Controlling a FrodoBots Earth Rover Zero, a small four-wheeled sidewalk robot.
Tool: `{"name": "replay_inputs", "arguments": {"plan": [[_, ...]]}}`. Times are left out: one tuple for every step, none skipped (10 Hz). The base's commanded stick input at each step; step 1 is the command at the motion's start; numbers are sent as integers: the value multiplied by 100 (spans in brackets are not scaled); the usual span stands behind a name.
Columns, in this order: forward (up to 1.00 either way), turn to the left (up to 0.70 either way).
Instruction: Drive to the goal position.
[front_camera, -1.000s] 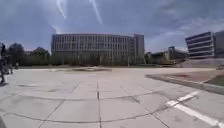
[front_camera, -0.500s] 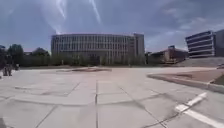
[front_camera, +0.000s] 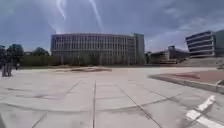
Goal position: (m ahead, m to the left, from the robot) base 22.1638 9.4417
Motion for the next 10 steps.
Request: {"name": "replay_inputs", "arguments": {"plan": [[50,0],[47,0],[11,0],[0,0],[0,0],[0,0],[34,0],[49,0],[50,0],[50,0]]}}
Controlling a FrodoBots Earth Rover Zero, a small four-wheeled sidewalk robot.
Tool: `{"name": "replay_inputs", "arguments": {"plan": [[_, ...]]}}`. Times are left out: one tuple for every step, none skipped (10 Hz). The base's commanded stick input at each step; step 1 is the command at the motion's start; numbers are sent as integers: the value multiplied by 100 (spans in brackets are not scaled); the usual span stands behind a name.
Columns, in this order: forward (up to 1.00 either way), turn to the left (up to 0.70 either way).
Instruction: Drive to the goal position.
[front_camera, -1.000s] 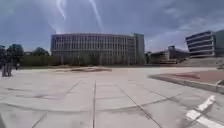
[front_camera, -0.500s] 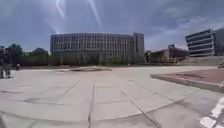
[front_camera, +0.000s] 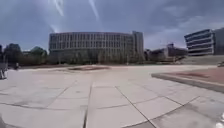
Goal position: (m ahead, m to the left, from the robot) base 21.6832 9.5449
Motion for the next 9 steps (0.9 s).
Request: {"name": "replay_inputs", "arguments": {"plan": [[50,0],[50,0],[50,0],[50,0],[50,0],[50,0],[50,-14],[50,0],[50,0]]}}
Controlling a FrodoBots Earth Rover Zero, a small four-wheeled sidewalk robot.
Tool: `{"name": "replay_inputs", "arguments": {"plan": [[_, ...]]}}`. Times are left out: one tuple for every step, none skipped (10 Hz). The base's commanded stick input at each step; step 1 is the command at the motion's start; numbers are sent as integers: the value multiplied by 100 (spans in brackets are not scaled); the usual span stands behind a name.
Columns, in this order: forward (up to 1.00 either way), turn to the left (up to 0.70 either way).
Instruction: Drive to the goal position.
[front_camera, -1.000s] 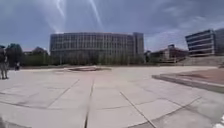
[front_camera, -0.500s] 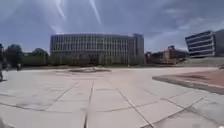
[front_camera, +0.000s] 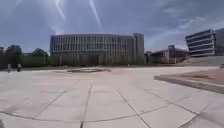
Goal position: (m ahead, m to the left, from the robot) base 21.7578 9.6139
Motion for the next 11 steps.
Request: {"name": "replay_inputs", "arguments": {"plan": [[50,0],[50,0],[50,0],[50,0],[50,0],[50,0],[50,0],[50,0],[50,0],[50,0],[50,0]]}}
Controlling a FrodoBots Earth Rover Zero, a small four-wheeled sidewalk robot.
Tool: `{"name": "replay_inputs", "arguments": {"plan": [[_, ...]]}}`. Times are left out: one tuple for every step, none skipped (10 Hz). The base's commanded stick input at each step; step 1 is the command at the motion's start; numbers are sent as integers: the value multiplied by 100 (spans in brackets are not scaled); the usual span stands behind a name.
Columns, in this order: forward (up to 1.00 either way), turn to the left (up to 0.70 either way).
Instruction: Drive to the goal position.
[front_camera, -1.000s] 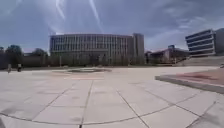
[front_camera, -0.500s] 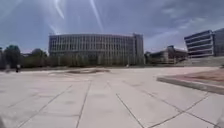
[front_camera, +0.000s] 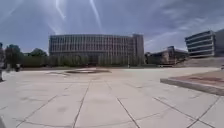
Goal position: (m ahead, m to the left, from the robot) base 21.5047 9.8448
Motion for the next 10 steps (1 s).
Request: {"name": "replay_inputs", "arguments": {"plan": [[50,0],[50,-2],[50,0],[50,0],[50,0],[50,0],[50,0],[50,0],[50,0],[50,-2]]}}
